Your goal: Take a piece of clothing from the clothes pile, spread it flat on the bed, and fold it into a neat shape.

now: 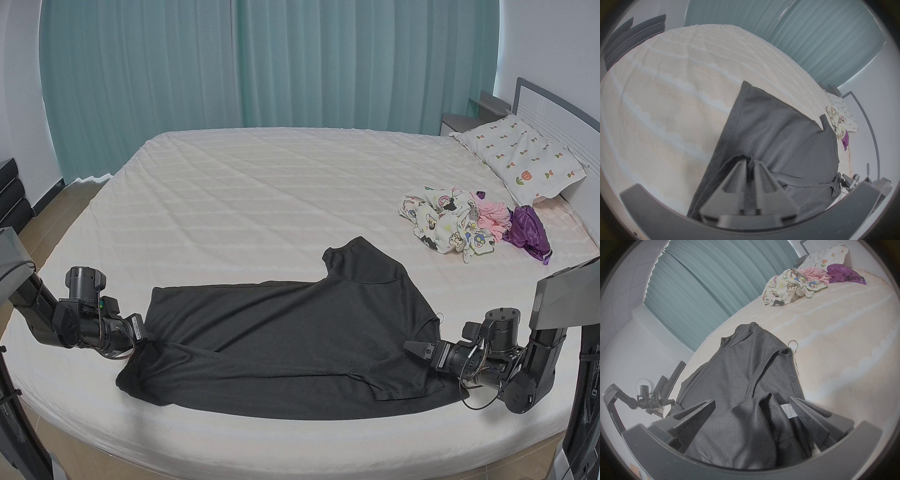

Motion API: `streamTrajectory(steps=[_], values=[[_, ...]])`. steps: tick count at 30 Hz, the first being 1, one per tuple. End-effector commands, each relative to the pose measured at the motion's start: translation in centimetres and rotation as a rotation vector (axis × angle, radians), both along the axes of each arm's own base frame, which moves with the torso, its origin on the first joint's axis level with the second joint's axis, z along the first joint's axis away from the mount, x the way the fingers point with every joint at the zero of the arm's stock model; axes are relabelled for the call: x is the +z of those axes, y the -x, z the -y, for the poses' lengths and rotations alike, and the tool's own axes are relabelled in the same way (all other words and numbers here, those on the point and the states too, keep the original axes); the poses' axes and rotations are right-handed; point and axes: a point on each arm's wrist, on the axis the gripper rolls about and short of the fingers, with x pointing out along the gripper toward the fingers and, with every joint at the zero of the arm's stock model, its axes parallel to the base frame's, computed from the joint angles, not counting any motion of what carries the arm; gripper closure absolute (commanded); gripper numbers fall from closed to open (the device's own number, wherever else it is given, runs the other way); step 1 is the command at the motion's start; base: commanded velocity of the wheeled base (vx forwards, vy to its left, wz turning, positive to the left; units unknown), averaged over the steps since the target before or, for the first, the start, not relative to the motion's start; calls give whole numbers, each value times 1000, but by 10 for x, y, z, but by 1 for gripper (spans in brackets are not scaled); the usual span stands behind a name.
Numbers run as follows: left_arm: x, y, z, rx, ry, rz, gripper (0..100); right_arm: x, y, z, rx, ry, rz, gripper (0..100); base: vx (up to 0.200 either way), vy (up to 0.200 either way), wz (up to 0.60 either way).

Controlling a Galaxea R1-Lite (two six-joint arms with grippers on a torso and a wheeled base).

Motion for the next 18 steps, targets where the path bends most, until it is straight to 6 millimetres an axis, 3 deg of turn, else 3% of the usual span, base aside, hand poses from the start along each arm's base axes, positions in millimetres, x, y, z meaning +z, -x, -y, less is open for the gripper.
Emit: streamTrajectory(steps=[1, 18], values=[[-2, 2, -4, 16, -2, -13, 100, -1, -1, 0, -1, 0, -1, 0, 0, 0, 0], [9, 22, -12, 100, -45, -13, 100, -5, -5, 0, 31, -24, 13, 0, 0, 0, 0]])
